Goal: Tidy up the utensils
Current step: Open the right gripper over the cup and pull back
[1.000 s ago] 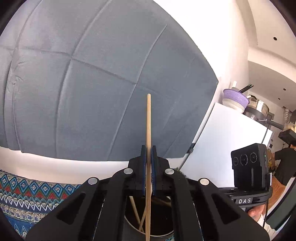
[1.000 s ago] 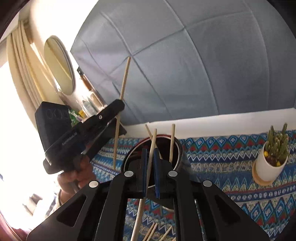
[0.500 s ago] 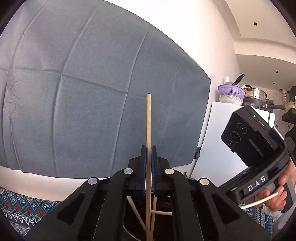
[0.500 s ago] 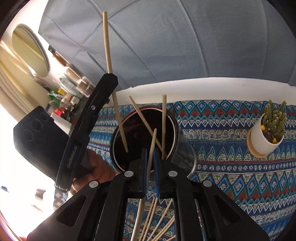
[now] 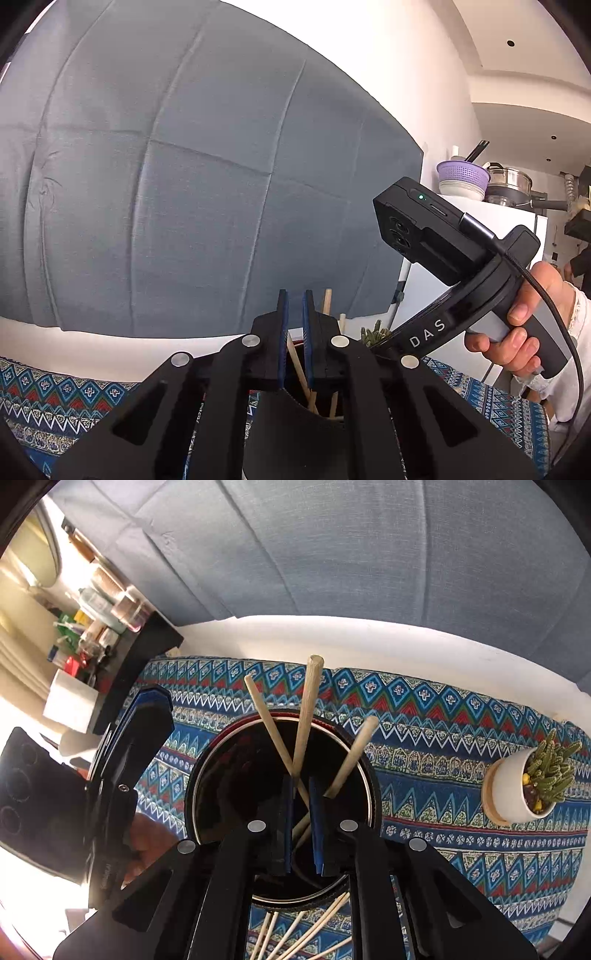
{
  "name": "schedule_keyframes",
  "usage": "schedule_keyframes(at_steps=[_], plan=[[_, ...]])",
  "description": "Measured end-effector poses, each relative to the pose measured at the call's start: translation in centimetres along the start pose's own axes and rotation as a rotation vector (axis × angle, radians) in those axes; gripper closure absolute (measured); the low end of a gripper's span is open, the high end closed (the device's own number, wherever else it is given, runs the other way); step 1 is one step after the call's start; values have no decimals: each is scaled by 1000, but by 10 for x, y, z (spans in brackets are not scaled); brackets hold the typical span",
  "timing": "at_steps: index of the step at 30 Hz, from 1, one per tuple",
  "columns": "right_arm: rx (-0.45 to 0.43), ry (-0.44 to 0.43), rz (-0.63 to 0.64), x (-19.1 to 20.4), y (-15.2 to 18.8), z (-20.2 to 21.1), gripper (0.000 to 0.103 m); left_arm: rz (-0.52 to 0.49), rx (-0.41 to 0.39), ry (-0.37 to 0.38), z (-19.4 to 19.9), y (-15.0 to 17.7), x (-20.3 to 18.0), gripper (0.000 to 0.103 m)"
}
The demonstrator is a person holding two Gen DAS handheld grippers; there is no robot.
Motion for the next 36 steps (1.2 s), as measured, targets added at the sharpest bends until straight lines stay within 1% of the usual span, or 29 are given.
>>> schedule_keyframes(at_steps=[2, 4, 9, 11, 13, 15, 16, 17, 19, 20, 22, 25, 27, 29, 30, 32, 33, 34, 35, 36], plan=[[0, 15, 11, 3, 0, 2, 92, 3, -3, -7, 3, -1, 2, 90], [-1, 17, 19, 5, 2, 5, 92, 7, 2, -13, 6, -1, 5, 82], [-28, 22, 34, 6, 8, 19, 92, 32, 9, -38, 13, 0, 13, 77], [-36, 19, 36, 6, 11, 25, 92, 40, 22, -53, 15, 0, 15, 73], [-52, 17, 42, 7, 13, 32, 92, 43, 29, -66, 18, 1, 16, 65], [-65, 31, 57, 8, 16, 39, 91, 51, 47, -85, 21, 1, 17, 61], [-73, 35, 61, 9, 18, 42, 91, 53, 56, -92, 23, 1, 17, 60], [-81, 41, 63, 9, 20, 46, 87, 51, 62, -98, 25, 1, 17, 58], [-98, 47, 67, 9, 24, 53, 82, 37, 69, -122, 29, 2, 15, 51], [-107, 49, 70, 10, 26, 56, 79, 30, 71, -131, 31, 2, 14, 49], [-124, 53, 74, 10, 31, 63, 75, 27, 78, -145, 36, 2, 12, 43], [-144, 59, 72, 9, 39, 73, 71, 24, 92, -165, 43, 4, 10, 40], [-157, 56, 68, 8, 45, 78, 69, 23, 105, -183, 47, 5, 8, 32], [-172, 53, 65, 6, 52, 84, 65, 31, 113, -188, 53, 6, 6, 30], [-179, 52, 64, 6, 55, 86, 65, 42, 123, -190, 54, 7, 6, 25], [-194, 44, 62, 4, 63, 91, 61, 60, 155, -167, 58, 12, 4, 19], [-199, 44, 59, 3, 66, 92, 59, 64, 173, -162, 59, 13, 2, 13], [-205, 48, 59, 1, 70, 95, 55, 65, 186, -167, 61, 14, 1, 9], [-215, 55, 60, 0, 73, 98, 49, 62, 194, -171, 63, 15, -2, 8], [-232, 69, 62, -1, 77, 102, 47, 58, 203, -173, 66, 16, -4, 6]])
Point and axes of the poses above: each gripper's, at about its wrist camera, not at the fingertips, and z roughly against the way its jaws point, x to its left, y to its underside, the point moved 4 cm from there along -z, roughly the way its jaws point, and after that the axes turned 9 degrees about x, right-handed, at the moved point
